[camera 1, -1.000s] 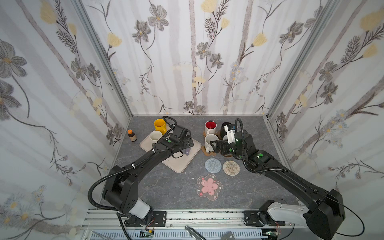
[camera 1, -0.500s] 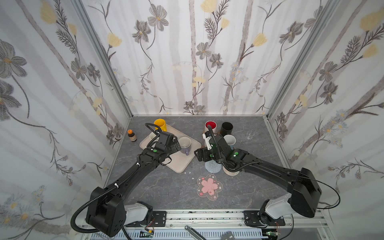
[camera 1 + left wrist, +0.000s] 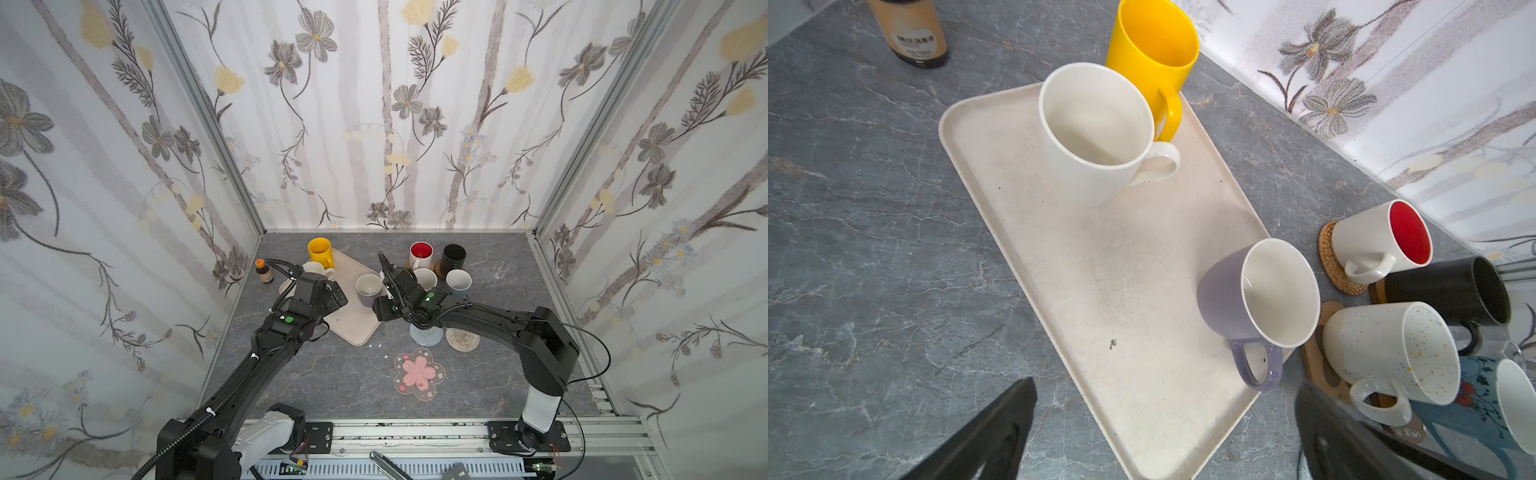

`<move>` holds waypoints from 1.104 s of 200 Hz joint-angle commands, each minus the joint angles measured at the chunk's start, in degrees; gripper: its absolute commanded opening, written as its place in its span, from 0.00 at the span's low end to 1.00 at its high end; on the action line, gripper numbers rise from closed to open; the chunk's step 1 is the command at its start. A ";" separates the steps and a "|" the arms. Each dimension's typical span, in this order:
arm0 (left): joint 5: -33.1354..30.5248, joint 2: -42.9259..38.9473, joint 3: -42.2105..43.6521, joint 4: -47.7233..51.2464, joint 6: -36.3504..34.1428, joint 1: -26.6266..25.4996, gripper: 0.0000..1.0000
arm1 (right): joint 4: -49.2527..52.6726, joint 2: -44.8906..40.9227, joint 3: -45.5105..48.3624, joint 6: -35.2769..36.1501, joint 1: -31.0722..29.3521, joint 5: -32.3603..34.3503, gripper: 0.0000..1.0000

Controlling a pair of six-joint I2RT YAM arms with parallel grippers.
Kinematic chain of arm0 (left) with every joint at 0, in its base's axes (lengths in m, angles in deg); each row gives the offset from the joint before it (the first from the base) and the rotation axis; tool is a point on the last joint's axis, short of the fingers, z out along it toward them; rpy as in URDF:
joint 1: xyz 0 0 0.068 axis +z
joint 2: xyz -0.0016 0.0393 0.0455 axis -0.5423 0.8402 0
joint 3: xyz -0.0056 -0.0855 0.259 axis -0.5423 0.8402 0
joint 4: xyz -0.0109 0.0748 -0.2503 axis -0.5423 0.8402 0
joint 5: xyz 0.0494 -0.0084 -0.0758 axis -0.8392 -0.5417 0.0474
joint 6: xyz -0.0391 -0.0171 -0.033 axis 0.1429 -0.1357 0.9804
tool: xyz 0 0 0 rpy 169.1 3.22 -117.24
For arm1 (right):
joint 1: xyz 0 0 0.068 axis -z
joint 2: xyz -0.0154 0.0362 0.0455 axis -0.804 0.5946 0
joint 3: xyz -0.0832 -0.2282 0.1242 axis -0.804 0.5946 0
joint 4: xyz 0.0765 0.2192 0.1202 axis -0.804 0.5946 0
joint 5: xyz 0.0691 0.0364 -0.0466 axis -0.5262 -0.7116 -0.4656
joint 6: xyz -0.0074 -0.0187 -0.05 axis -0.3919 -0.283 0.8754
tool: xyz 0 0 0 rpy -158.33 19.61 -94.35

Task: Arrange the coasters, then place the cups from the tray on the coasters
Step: 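Close the right gripper on the lilac mug rim while the left gripper draws back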

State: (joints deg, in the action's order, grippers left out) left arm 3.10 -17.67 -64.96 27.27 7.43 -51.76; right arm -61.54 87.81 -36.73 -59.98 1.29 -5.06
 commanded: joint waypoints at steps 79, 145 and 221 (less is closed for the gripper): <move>7.08 -2.23 2.58 -0.79 -1.51 3.89 1.00 | 4.46 11.99 -12.65 0.10 -0.07 -0.02 0.56; 5.24 -7.24 3.82 -1.27 -2.97 3.93 1.00 | 5.67 15.58 -15.85 0.15 0.63 0.66 0.43; 5.22 -8.63 4.62 -2.11 -3.72 3.93 1.00 | 8.72 20.60 -22.42 1.11 1.69 1.07 0.32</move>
State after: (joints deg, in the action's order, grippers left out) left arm 9.06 -26.41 -60.56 26.53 4.19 -47.87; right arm -53.24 107.48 -57.62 -59.47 2.75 -5.04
